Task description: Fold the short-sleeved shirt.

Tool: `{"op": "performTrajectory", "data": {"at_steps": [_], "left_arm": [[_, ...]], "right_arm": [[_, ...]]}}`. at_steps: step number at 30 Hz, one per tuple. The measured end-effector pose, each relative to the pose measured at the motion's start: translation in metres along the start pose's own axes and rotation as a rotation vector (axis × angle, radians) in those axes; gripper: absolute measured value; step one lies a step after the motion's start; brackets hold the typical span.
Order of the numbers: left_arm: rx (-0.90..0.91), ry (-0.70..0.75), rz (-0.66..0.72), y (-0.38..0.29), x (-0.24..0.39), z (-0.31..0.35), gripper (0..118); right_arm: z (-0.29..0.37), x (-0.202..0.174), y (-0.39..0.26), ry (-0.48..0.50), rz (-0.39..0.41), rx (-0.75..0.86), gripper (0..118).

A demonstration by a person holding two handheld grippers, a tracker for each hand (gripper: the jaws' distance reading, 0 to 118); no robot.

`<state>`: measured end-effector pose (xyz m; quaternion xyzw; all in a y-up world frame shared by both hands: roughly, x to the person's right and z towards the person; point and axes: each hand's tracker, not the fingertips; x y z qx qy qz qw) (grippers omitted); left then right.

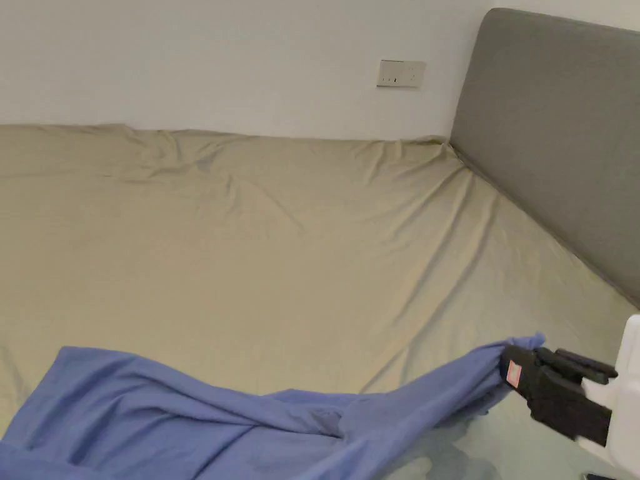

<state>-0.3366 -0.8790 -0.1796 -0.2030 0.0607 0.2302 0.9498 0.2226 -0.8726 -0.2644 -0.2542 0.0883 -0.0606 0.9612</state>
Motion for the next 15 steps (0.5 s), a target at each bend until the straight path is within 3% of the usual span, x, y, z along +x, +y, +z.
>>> {"op": "performTrajectory", "data": {"at_steps": [5,15], "left_arm": [[0.104,-0.024,-0.062,0.102,0.040,-0.045,6],[0.200,0.086,-0.110,0.306,0.120,-0.163,6]], "right_arm": [[-0.042,-0.008,0.108,0.059,0.004,0.074,10],[-0.156,-0.028,0.294,-0.034,-0.012,0.111,10]]}}
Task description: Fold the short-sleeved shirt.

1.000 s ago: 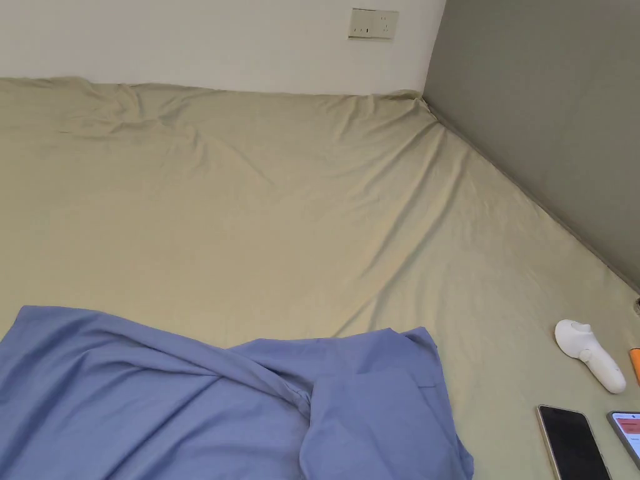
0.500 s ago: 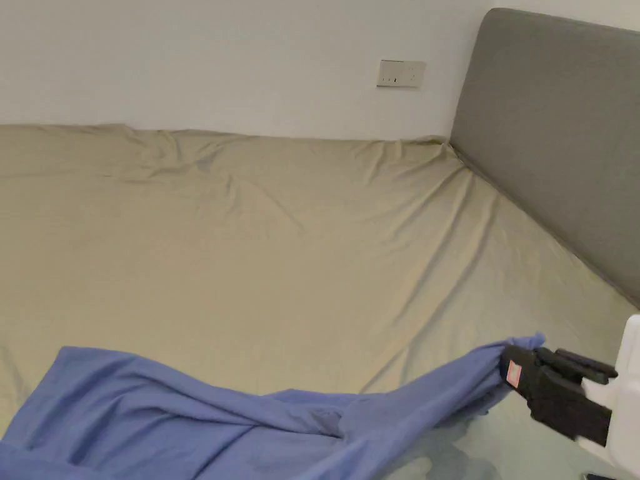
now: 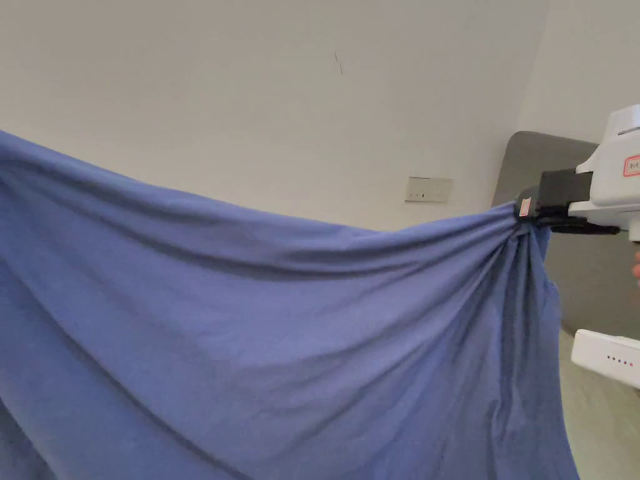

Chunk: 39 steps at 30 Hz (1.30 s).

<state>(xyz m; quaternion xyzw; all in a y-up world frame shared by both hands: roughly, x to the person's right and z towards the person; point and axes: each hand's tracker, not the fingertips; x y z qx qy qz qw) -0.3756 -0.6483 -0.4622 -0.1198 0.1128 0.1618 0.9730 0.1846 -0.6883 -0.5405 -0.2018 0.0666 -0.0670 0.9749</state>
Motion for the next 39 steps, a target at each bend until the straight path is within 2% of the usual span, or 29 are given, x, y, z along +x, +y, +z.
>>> {"op": "performTrajectory", "data": {"at_steps": [5,9,12,16,18,21,25,33,37,39], "left_arm": [[0.132,0.077,-0.074,0.051,0.046,-0.044,6],[0.215,0.079,-0.097,0.071,0.078,-0.060,6],[0.250,0.082,-0.126,0.081,0.094,-0.070,6],[0.287,0.099,-0.119,0.090,0.107,-0.084,6],[0.298,0.091,-0.117,0.091,0.110,-0.090,6],[0.285,0.088,-0.139,0.085,0.110,-0.098,6],[0.236,0.082,-0.172,0.062,0.097,-0.109,6],[0.010,0.052,-0.158,-0.031,0.051,-0.114,6],[-0.076,-0.017,-0.125,-0.093,0.021,-0.085,6],[-0.122,-0.075,-0.088,-0.130,0.003,-0.061,6]], "right_arm": [[-0.045,-0.019,0.062,-0.049,-0.006,0.053,10],[-0.073,-0.030,0.099,-0.135,0.010,0.175,10],[-0.090,-0.030,0.120,-0.133,-0.048,0.202,10],[-0.093,-0.030,0.133,-0.147,-0.176,0.293,9],[-0.094,-0.029,0.141,-0.122,-0.237,0.328,9],[-0.093,-0.029,0.142,-0.128,-0.224,0.320,9],[-0.095,-0.021,0.125,-0.109,-0.169,0.319,9],[-0.095,-0.001,0.022,-0.039,-0.100,0.118,9],[-0.083,0.018,-0.051,0.046,-0.127,0.012,9],[-0.070,0.032,-0.097,0.099,-0.195,-0.035,9]]}}
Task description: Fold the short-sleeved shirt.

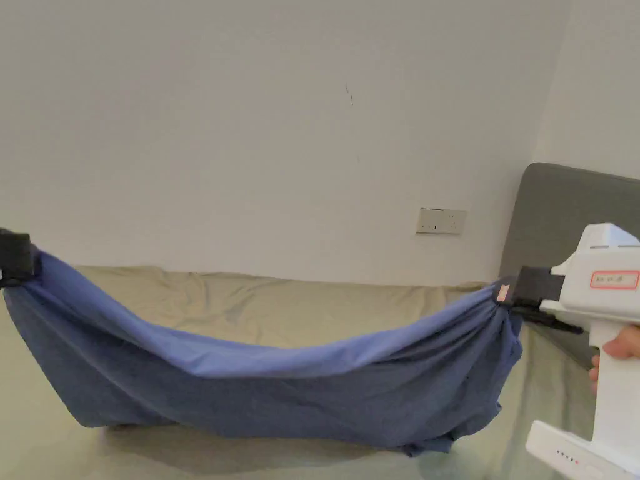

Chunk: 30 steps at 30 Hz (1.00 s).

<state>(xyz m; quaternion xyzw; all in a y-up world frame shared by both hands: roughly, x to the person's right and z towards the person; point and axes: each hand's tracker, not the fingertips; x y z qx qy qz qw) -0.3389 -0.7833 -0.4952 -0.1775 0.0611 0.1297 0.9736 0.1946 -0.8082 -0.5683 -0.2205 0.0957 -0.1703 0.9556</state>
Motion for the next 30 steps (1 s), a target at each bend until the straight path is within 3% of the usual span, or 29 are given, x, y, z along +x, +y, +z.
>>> {"op": "performTrajectory", "data": {"at_steps": [2,6,16,20,30], "left_arm": [[-0.076,-0.038,0.001,-0.038,-0.010,0.018,6],[-0.195,-0.037,0.005,-0.111,-0.024,0.054,6],[-0.341,-0.010,0.079,-0.234,-0.048,0.146,6],[-0.316,0.026,0.170,-0.262,-0.064,0.192,6],[-0.370,0.114,0.173,-0.327,-0.092,0.274,6]], "right_arm": [[0.014,0.019,-0.039,0.016,-0.035,-0.070,9],[0.050,0.050,-0.112,-0.039,-0.013,-0.180,9],[0.154,0.127,-0.241,-0.125,-0.171,-0.321,7],[0.189,0.135,-0.276,-0.166,-0.180,-0.329,4],[0.254,0.158,-0.337,-0.259,-0.225,-0.386,0]]}}
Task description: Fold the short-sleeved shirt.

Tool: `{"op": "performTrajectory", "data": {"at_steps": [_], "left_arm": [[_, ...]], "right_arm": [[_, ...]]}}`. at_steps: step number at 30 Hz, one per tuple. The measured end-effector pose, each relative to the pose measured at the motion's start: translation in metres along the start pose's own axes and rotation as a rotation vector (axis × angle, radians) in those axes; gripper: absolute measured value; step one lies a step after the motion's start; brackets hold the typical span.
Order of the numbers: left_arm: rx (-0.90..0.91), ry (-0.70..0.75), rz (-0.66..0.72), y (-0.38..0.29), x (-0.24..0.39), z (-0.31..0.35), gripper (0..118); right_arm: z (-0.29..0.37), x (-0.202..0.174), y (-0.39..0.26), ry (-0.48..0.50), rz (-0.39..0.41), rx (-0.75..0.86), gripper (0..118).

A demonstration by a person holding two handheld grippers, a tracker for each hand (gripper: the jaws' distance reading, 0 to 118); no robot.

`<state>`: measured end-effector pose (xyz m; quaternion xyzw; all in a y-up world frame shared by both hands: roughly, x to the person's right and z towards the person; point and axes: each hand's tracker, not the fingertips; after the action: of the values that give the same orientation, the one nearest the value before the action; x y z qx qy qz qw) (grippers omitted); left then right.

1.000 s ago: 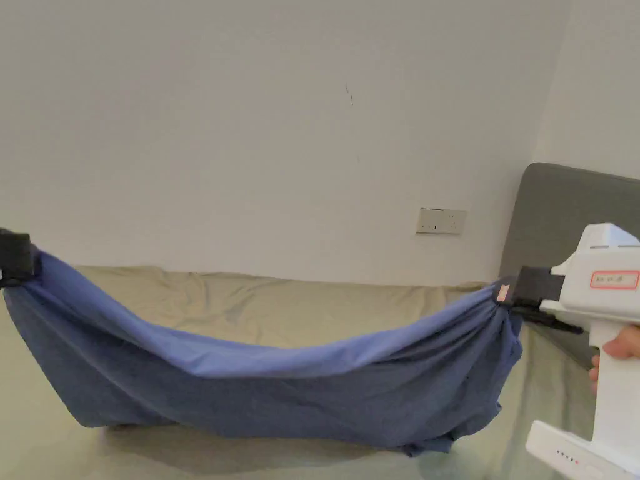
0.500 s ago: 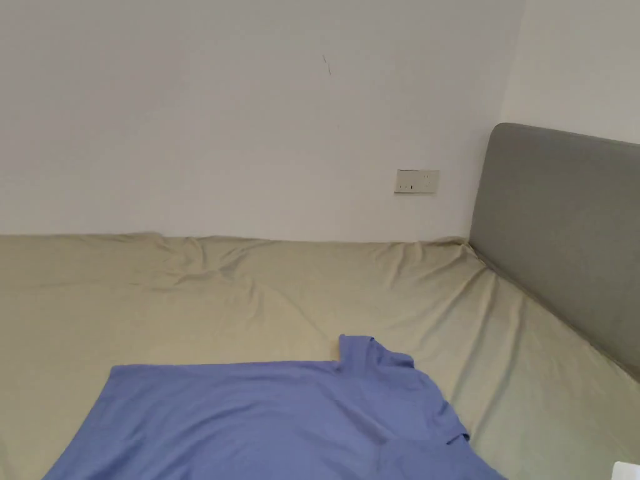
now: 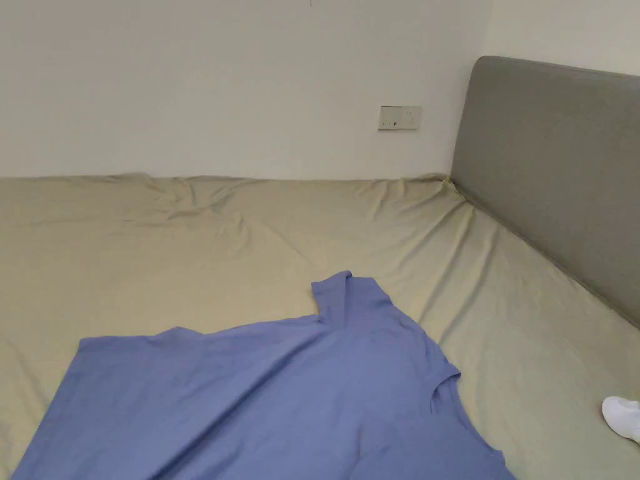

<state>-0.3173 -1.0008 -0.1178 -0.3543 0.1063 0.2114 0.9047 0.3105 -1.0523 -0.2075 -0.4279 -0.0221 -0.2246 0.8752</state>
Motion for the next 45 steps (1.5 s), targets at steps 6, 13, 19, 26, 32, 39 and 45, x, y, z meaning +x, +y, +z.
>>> {"op": "performTrajectory", "data": {"at_steps": [6,13,19,26,32,39,45], "left_arm": [[-0.002,-0.008,0.046,-0.017,-0.008,0.012,6],[-0.077,0.079,0.002,-0.021,-0.014,-0.006,88],[0.121,0.129,0.210,-0.034,-0.023,0.025,89],[0.274,0.146,0.124,-0.051,0.014,0.085,1],[0.105,0.104,0.119,-0.077,0.024,0.063,0],[0.085,0.104,0.201,-0.074,-0.010,0.015,94],[-0.038,0.131,0.125,-0.058,-0.014,-0.048,71]], "right_arm": [[0.024,0.011,-0.035,-0.049,-0.031,-0.012,0],[0.035,0.025,-0.062,-0.025,0.035,-0.020,17],[0.035,-0.004,-0.057,0.001,0.076,0.032,30],[0.044,-0.064,-0.059,-0.044,0.282,0.111,17],[0.035,-0.080,-0.075,0.043,0.254,0.089,1],[0.031,-0.081,-0.073,0.049,0.263,0.052,1],[0.034,-0.081,-0.068,0.040,0.243,0.058,1]]}}
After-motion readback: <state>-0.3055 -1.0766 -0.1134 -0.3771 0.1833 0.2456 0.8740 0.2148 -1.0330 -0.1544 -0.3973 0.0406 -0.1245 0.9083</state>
